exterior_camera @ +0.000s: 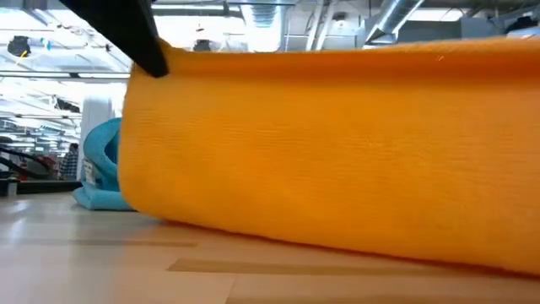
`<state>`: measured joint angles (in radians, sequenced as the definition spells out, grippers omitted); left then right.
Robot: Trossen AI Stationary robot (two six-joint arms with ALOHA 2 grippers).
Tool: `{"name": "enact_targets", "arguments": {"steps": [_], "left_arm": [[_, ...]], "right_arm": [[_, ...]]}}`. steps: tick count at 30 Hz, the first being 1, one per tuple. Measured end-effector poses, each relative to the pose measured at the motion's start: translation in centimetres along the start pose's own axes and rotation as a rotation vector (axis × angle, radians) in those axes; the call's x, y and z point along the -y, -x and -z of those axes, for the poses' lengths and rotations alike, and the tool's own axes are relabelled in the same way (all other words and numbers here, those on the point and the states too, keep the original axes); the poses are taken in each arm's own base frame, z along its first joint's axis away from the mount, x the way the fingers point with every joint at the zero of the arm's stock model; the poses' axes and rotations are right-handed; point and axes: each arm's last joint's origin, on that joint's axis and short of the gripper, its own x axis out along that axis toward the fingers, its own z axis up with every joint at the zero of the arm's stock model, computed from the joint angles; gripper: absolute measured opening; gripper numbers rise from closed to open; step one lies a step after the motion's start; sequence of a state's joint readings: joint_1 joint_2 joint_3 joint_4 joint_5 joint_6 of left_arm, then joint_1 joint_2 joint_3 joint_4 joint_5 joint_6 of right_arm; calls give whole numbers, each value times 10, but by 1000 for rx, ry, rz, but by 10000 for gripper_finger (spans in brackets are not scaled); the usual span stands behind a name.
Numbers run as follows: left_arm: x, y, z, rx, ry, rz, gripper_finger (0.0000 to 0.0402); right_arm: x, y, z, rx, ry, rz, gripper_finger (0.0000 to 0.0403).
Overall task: Roll microfiber towels into tight, uniform cylinder then place into a basket
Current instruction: Roll the orange microfiber cloth
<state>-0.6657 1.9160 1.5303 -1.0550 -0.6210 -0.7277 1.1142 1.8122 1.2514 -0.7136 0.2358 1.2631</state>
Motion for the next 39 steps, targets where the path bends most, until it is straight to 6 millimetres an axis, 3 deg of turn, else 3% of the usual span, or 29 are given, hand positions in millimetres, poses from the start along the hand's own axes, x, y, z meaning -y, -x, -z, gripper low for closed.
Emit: {"name": "enact_targets", "arguments": {"steps": [11, 16, 26, 39], "left_arm": [[-33, -25, -23, 23, 156, -137, 0], [-45, -35, -31, 14, 204, -148, 0], [-52, -43, -38, -6, 220, -98, 0], [-62, -50, -43, -18, 239, -119, 12]], "right_arm": [[40, 4, -23, -73, -231, 355, 14], [47, -2, -34, -88, -265, 384, 5], [59, -11, -19, -151, -373, 447, 4], [63, -12, -23, -121, -416, 470, 8]]}}
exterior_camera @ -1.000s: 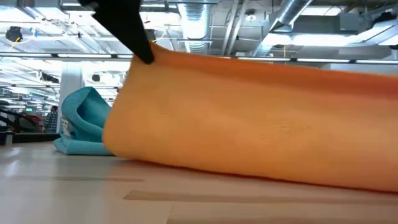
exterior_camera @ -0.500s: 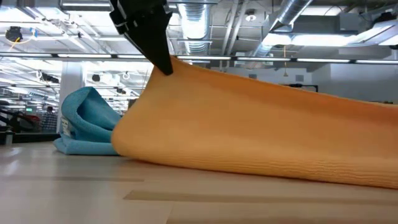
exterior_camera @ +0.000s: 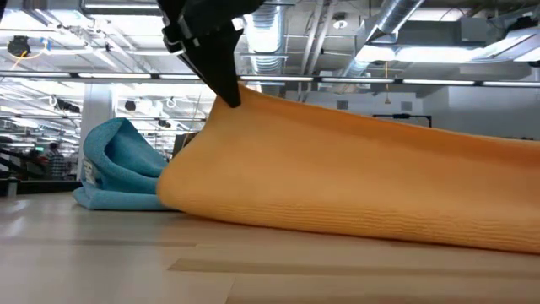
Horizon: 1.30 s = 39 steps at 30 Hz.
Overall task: Roll microfiber towels into tight, uniform cylinder then place into a basket
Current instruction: Roll the orange microfiber cloth
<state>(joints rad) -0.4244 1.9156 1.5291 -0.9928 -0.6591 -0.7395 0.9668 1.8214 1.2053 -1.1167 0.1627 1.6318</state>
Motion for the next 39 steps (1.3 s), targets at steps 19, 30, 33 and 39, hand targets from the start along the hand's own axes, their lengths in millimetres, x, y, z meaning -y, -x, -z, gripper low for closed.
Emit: {"name": "enact_targets", "arguments": {"steps": [19, 30, 33, 39], "left_arm": [[13, -2, 5, -19, -104, 158, 142], [40, -21, 24, 157, -188, 332, 133], [38, -28, 27, 168, -168, 317, 132], [34, -40, 33, 153, -118, 308, 132]], "right_arm": [[-1, 0, -1, 46, -14, -9, 24], [-1, 0, -1, 48, 38, -8, 133], [2, 0, -2, 49, 39, 21, 153], [6, 8, -3, 52, 49, 76, 160]]}}
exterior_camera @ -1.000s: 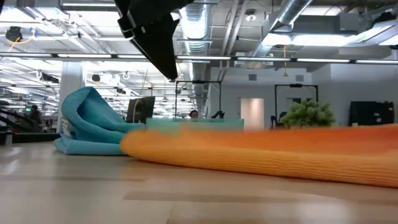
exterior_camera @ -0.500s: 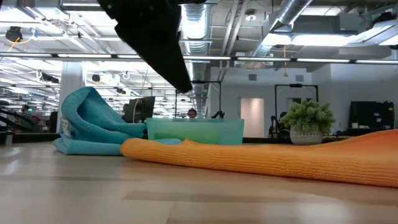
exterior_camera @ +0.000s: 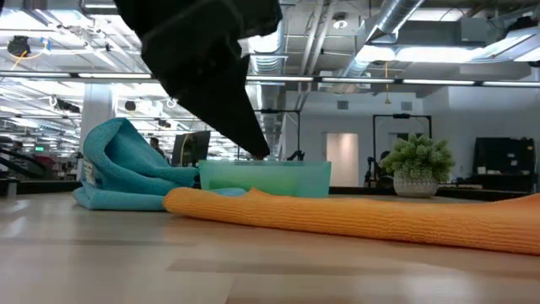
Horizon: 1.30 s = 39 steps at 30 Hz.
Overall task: Roll microfiber towels into tight, uniform cylinder then place into a basket
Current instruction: Roll the orange microfiber cloth
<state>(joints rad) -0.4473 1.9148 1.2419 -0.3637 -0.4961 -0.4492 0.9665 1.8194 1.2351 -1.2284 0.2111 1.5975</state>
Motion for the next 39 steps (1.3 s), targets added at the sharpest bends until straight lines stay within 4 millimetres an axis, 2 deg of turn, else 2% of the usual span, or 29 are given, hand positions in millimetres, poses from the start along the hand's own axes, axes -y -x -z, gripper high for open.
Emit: {"name": "enact_targets", "arguments": {"steps": [8, 14, 18, 26, 34, 39], "left_arm": [[-1, -6, 10, -5, 4, 15, 132], [-2, -9, 14, -3, 12, 16, 132], [-3, -9, 15, -8, 9, 14, 132], [-7, -13, 13, -59, 9, 100, 132], [-21, -21, 8, -94, 34, 135, 132], [-37, -42, 7, -161, 71, 195, 132]], "right_arm": [[-5, 26, -3, 19, 5, -43, 136], [-8, 31, -4, 267, 79, -70, 120], [-9, 21, -10, 329, 62, -75, 118], [-9, -9, -18, 242, 53, -85, 115], [-8, -13, -15, 227, 54, -81, 103], [-9, -13, -15, 228, 51, -90, 101]]}}
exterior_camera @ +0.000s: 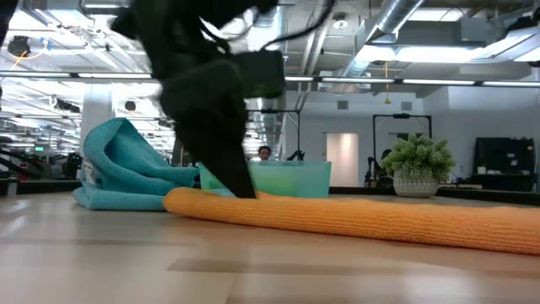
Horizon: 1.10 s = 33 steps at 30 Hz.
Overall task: Roll microfiber towels into tight, uniform cylinder then place into a basket
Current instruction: Roll the orange microfiber cloth
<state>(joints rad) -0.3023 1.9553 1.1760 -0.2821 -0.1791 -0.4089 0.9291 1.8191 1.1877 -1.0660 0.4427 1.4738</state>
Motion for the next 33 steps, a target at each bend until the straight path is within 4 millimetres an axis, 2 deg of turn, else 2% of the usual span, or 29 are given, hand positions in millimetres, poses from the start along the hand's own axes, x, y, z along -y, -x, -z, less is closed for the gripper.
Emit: {"name": "enact_targets", "arguments": {"steps": [5, 11, 16, 22, 26, 33], "left_arm": [[-17, -15, -9, 17, 30, 5, 132], [-38, -18, -16, 26, -20, -35, 132], [-64, -21, -23, 42, -111, -126, 132], [-91, -25, -33, 90, -119, -171, 132], [-93, -25, -39, 135, -158, -147, 132], [-81, -23, -40, 162, -254, -80, 132]], "right_arm": [[-1, 0, 0, 0, -5, -6, 102], [-2, 0, 0, 1, -3, -16, 102], [-2, 0, 0, 2, -5, -21, 102], [-2, 0, -1, 3, -6, -24, 102], [-2, 0, -1, 3, -6, -24, 102], [-2, 0, -1, 5, -3, -23, 102]]}}
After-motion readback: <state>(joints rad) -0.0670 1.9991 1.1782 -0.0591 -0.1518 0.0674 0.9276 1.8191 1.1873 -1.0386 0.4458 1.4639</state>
